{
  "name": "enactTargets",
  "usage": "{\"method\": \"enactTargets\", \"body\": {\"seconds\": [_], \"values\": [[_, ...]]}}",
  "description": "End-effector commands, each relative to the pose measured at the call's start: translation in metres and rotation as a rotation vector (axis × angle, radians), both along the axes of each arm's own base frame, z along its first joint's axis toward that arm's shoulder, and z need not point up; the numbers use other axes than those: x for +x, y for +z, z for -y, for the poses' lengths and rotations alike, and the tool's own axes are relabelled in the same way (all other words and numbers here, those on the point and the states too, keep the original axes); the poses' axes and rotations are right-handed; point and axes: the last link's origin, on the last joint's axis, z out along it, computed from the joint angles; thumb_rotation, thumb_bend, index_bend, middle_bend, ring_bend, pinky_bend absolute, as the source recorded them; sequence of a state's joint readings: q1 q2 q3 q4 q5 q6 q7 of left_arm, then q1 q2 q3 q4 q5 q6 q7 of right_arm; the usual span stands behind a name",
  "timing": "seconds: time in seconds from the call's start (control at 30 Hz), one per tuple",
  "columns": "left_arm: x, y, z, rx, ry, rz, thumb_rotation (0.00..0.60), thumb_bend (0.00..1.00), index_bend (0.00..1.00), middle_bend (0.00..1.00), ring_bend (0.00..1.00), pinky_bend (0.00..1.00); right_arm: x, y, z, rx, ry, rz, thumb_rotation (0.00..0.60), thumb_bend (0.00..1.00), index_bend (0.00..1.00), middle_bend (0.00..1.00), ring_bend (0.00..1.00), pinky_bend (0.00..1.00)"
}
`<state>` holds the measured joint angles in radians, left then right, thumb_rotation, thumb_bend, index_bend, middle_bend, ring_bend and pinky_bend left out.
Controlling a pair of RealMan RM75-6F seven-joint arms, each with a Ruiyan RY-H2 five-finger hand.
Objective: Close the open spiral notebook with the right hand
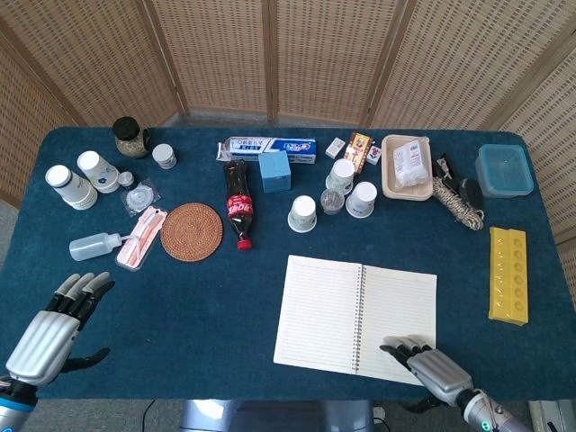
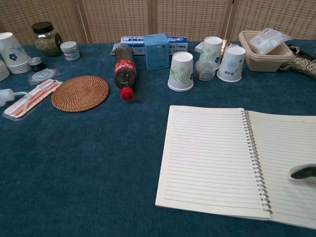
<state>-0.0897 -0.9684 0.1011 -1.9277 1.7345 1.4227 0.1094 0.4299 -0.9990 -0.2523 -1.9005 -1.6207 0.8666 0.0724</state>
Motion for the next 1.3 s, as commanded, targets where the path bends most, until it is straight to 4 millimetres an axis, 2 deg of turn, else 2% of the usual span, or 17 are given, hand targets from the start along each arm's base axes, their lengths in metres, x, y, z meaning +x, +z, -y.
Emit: {"method": "enactTargets", "body": {"seconds": [0.03,0.27,0.37,0.53,0.8,1.07,1.3], "values": [[0.0,0.0,0.0,0.0,0.001,0.0,0.6,0.07,0.0,0.0,0.0,0.0,0.008,0.002,0.01,-0.021,0.029,0.012,0.434,0.35,0.0,0.01,0.0,0.0],[-0.001,0.002,0.003,0.004,0.009,0.003,0.6,0.07,0.0,0.0,0.0,0.0,0.02,-0.006,0.043,-0.045,0.045,0.015,0.431,0.37,0.0,0.0,0.0,0.0],[-0.001,0.002,0.003,0.005,0.013,0.007,0.6,0.07,0.0,0.0,0.0,0.0,0.019,-0.012,0.046,-0.04,0.039,0.013,0.429,0.37,0.0,0.01,0.0,0.0],[-0.003,0.001,0.004,0.006,0.024,0.017,0.6,0.07,0.0,0.0,0.0,0.0,0.012,-0.019,0.042,-0.019,0.026,0.0,0.422,0.37,0.0,0.03,0.0,0.0],[-0.003,0.0,0.005,0.005,0.022,0.029,0.6,0.07,0.0,0.0,0.0,0.0,0.006,-0.02,0.035,-0.014,0.017,-0.005,0.424,0.37,0.0,0.13,0.0,0.0],[-0.003,0.001,0.006,0.009,0.019,0.033,0.6,0.07,0.0,0.0,0.0,0.0,-0.008,-0.017,0.022,-0.002,-0.027,-0.007,0.421,0.37,0.0,0.14,0.01,0.0],[-0.001,0.0,0.006,0.004,0.011,0.039,0.6,0.07,0.0,0.0,0.0,0.0,-0.024,-0.007,0.007,-0.013,-0.056,-0.025,0.422,0.37,0.0,0.14,0.02,0.0]]}}
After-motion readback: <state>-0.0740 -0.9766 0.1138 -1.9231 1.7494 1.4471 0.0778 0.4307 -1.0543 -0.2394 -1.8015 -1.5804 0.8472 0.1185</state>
